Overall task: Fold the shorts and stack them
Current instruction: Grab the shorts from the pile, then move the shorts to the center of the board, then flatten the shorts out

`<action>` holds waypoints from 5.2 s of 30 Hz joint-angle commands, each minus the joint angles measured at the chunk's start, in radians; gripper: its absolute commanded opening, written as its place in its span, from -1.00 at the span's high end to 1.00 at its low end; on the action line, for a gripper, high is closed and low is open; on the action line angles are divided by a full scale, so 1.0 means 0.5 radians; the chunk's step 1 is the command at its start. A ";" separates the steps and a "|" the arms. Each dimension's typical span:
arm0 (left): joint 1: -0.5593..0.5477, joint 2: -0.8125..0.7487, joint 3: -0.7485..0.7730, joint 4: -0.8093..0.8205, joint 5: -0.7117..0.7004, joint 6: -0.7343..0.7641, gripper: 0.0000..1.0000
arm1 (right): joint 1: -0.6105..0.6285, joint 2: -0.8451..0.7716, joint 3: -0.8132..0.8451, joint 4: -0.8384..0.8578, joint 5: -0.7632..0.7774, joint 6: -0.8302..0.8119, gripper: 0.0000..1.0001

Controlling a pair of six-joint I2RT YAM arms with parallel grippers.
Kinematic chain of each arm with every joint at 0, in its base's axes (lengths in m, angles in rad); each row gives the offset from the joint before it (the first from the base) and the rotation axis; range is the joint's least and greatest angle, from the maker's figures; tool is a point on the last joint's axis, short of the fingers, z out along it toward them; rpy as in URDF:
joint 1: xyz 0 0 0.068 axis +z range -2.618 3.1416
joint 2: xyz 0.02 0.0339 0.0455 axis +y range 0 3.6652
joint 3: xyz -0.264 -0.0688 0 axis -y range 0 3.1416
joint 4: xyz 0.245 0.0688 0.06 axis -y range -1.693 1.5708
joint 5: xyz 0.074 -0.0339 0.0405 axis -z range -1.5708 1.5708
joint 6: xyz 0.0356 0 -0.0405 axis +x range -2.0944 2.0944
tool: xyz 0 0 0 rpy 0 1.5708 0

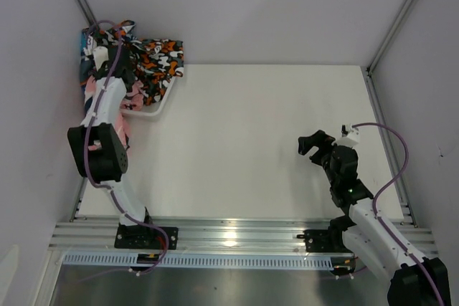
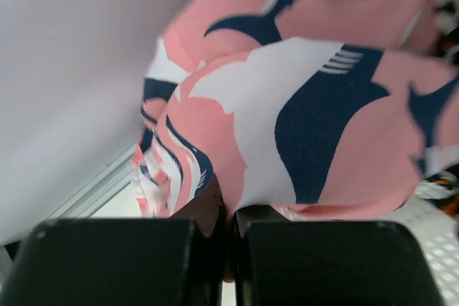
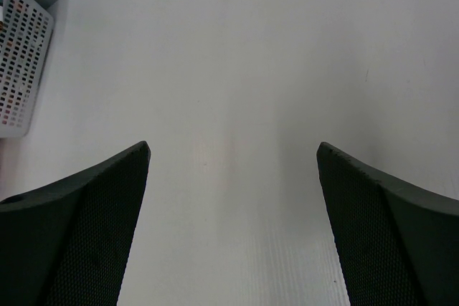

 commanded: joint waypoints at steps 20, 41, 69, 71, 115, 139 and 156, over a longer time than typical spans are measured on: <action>-0.730 -1.679 -0.163 0.927 1.678 -0.239 1.00 | -0.007 0.020 0.011 0.086 -0.042 -0.036 -0.98; -1.708 -1.446 -1.130 1.062 1.151 -0.279 1.00 | -0.007 -0.097 -0.016 0.108 -0.134 -0.092 -0.98; -1.804 -1.299 -0.673 0.393 0.319 0.070 -0.98 | 0.506 0.801 0.278 0.473 -0.855 -0.386 -0.86; -1.810 -1.351 -0.664 0.347 0.432 0.052 -0.98 | 0.509 0.945 0.355 0.436 -0.900 -0.380 -0.80; -2.838 -0.940 -1.462 0.513 -0.334 -0.270 -0.82 | 0.690 1.100 1.352 -0.564 -0.790 0.114 1.00; -2.715 -0.676 -1.553 0.887 -0.039 -0.052 -0.28 | 0.687 1.109 1.395 -0.579 -0.763 0.209 1.00; -2.583 -0.565 -1.378 0.635 -0.129 -0.206 -0.50 | 0.687 1.090 1.453 -0.632 -0.815 0.283 1.00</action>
